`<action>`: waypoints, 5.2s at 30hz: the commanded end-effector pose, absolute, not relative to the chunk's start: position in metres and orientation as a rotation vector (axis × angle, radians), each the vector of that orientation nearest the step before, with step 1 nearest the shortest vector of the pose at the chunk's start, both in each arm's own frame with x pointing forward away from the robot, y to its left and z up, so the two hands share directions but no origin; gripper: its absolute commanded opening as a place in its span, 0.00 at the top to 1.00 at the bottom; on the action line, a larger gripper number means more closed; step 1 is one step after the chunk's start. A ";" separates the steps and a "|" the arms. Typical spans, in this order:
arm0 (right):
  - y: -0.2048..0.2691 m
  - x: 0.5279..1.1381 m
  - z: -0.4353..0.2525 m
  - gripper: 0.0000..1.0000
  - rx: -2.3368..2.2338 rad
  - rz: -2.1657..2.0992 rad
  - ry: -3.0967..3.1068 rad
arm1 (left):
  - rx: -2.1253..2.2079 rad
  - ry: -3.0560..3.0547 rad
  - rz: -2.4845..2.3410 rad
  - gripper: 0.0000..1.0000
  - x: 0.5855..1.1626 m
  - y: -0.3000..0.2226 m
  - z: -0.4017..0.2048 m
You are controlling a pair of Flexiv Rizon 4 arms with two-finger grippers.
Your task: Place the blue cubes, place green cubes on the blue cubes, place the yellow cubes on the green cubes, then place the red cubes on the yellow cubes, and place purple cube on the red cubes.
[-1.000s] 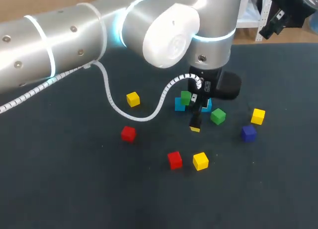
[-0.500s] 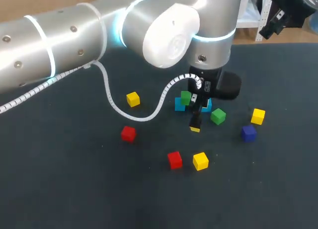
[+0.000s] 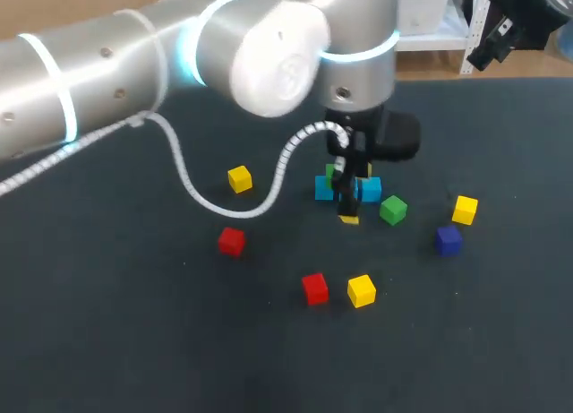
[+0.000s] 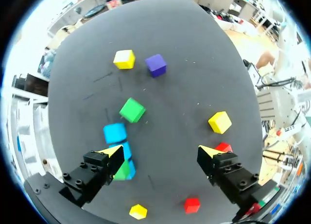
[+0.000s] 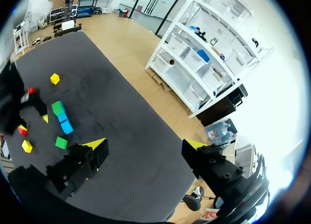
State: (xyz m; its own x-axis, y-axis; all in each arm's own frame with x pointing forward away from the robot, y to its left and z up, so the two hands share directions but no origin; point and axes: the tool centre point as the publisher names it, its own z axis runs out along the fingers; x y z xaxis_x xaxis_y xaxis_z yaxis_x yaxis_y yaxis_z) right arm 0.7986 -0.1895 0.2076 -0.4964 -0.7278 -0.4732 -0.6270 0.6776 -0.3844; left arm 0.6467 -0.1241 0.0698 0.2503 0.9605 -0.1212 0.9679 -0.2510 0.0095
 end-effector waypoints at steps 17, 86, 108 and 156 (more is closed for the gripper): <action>-0.189 0.797 0.207 0.00 -1.031 -0.219 2.268 | 1.632 2.196 0.001 0.00 0.639 0.073 0.091; -0.189 0.797 0.207 0.00 -1.031 -0.219 2.268 | 0.765 1.961 0.058 0.00 0.742 0.170 0.163; -0.189 0.797 0.207 0.00 -1.031 -0.219 2.268 | 0.765 1.907 0.042 0.00 0.747 0.165 0.173; -0.098 0.674 0.099 0.00 -1.388 -0.106 2.600 | 0.765 1.907 0.042 0.00 0.747 0.165 0.173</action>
